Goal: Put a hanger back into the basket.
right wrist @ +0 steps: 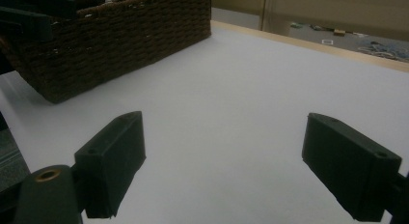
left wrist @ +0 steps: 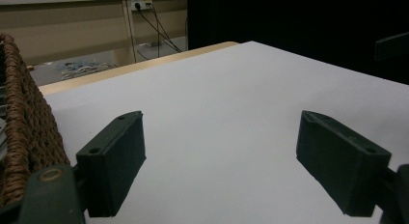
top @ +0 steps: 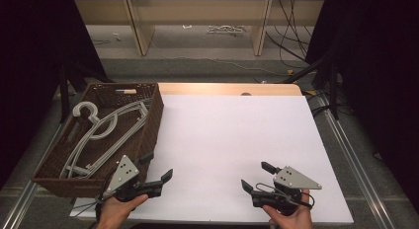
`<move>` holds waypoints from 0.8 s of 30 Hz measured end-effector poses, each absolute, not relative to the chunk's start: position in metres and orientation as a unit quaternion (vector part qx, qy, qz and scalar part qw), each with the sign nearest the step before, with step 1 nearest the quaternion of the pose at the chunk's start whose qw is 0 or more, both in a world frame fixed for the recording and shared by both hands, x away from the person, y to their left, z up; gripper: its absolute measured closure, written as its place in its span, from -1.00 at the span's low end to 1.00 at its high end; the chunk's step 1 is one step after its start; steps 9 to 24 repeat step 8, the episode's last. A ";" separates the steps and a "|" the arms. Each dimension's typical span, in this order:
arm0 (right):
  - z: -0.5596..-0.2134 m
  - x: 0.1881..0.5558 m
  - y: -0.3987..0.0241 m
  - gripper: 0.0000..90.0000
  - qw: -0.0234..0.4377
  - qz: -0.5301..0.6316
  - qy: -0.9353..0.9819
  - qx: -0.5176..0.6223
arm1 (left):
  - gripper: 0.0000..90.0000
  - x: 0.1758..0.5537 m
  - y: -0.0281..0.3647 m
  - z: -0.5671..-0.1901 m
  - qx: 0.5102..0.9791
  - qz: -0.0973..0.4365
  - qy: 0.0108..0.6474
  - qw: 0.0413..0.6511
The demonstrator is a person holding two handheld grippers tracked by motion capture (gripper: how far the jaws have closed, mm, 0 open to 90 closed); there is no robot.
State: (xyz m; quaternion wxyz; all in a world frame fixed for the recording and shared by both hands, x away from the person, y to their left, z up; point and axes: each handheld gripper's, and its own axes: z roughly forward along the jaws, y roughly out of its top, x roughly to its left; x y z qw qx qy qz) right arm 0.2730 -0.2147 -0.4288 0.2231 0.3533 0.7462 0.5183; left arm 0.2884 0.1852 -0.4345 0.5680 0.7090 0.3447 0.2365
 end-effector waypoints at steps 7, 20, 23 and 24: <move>-0.429 0.274 -0.215 -0.64 0.222 0.519 0.747 0.351 | -0.61 0.289 0.186 -0.434 0.710 0.236 0.346 0.565; -0.429 0.274 -0.215 -0.64 0.221 0.519 0.747 0.352 | -0.61 0.289 0.185 -0.434 0.711 0.236 0.345 0.566; -0.429 0.274 -0.215 -0.64 0.221 0.519 0.747 0.352 | -0.61 0.289 0.185 -0.434 0.711 0.236 0.345 0.566; -0.429 0.274 -0.215 -0.64 0.221 0.519 0.747 0.352 | -0.61 0.289 0.185 -0.434 0.711 0.236 0.345 0.566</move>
